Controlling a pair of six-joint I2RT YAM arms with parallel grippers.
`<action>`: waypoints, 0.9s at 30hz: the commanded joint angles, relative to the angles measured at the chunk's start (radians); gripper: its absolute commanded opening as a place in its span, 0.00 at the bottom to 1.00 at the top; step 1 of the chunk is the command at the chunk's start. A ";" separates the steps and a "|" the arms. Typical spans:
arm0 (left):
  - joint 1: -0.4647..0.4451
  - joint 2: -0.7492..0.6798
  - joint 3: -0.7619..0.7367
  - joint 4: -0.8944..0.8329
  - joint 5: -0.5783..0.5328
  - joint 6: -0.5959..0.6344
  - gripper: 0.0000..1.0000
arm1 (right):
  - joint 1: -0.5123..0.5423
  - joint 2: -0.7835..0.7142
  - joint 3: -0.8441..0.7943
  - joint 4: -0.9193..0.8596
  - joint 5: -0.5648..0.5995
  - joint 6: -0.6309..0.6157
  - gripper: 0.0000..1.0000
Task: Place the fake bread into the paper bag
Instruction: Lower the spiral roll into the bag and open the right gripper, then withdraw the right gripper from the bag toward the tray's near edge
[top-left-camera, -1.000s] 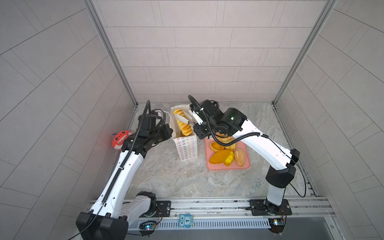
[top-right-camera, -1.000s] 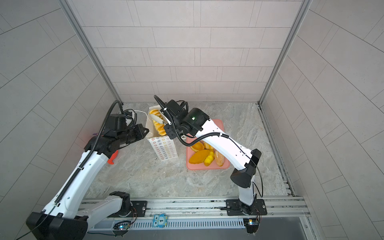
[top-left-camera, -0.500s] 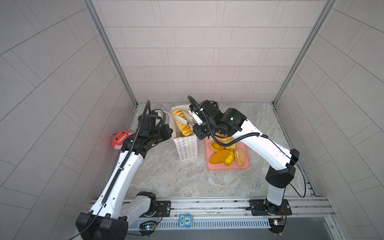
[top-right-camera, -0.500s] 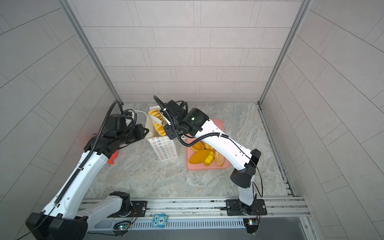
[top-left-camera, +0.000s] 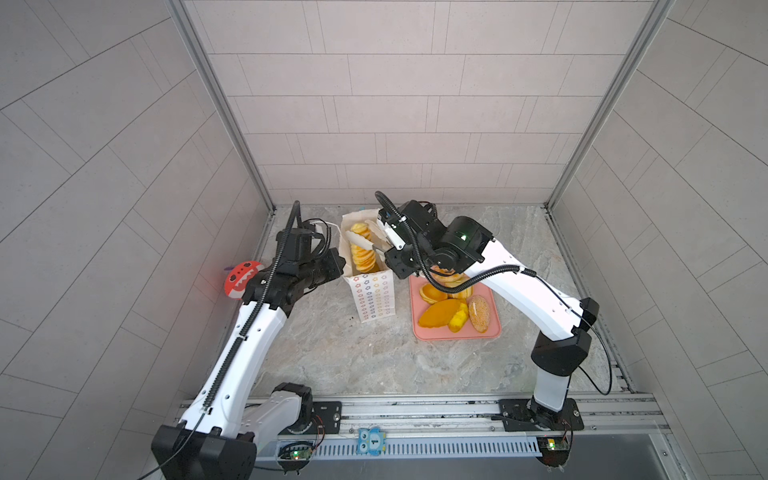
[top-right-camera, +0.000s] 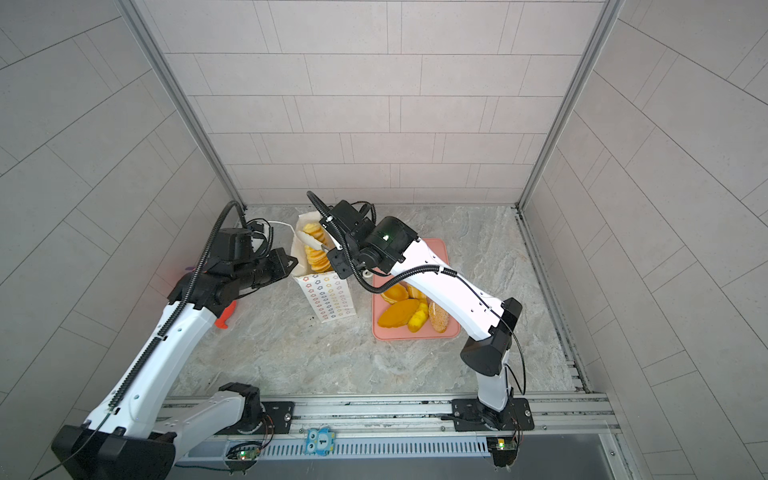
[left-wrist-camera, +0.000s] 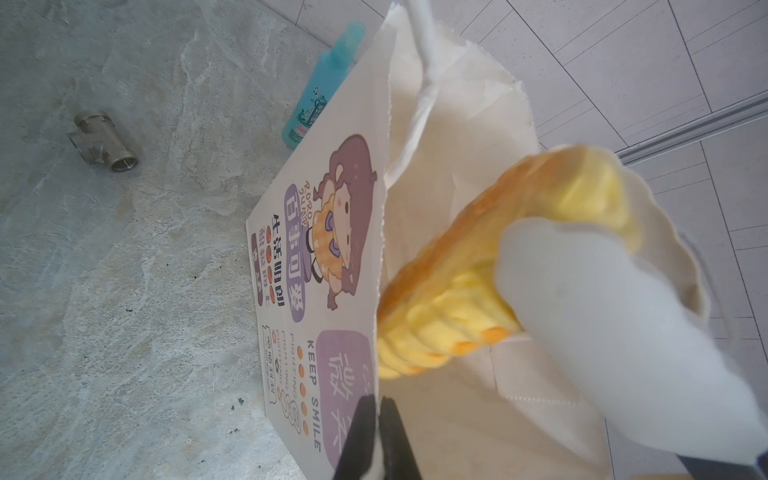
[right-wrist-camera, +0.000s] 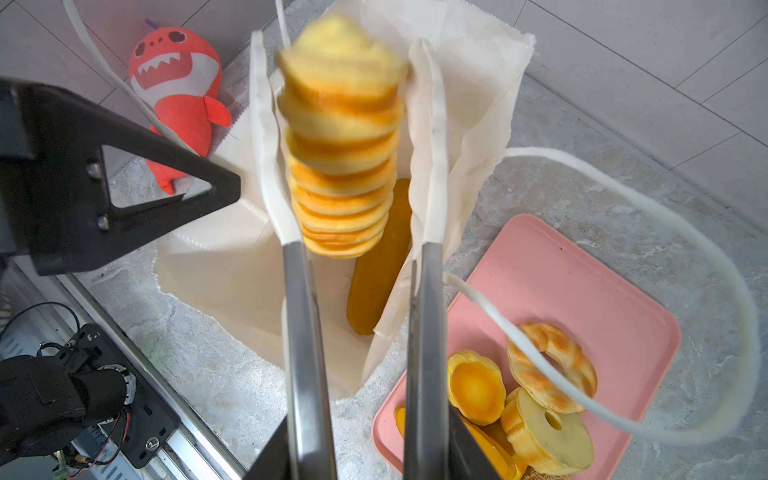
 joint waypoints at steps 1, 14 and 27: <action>0.003 -0.020 -0.005 0.005 0.000 0.000 0.06 | 0.006 -0.005 0.041 0.009 0.034 -0.003 0.46; 0.002 -0.019 -0.003 0.005 -0.001 0.001 0.06 | 0.006 -0.025 0.093 -0.019 0.075 -0.015 0.47; 0.003 -0.017 -0.001 0.005 0.002 0.002 0.10 | -0.021 -0.118 0.085 -0.048 0.204 -0.050 0.46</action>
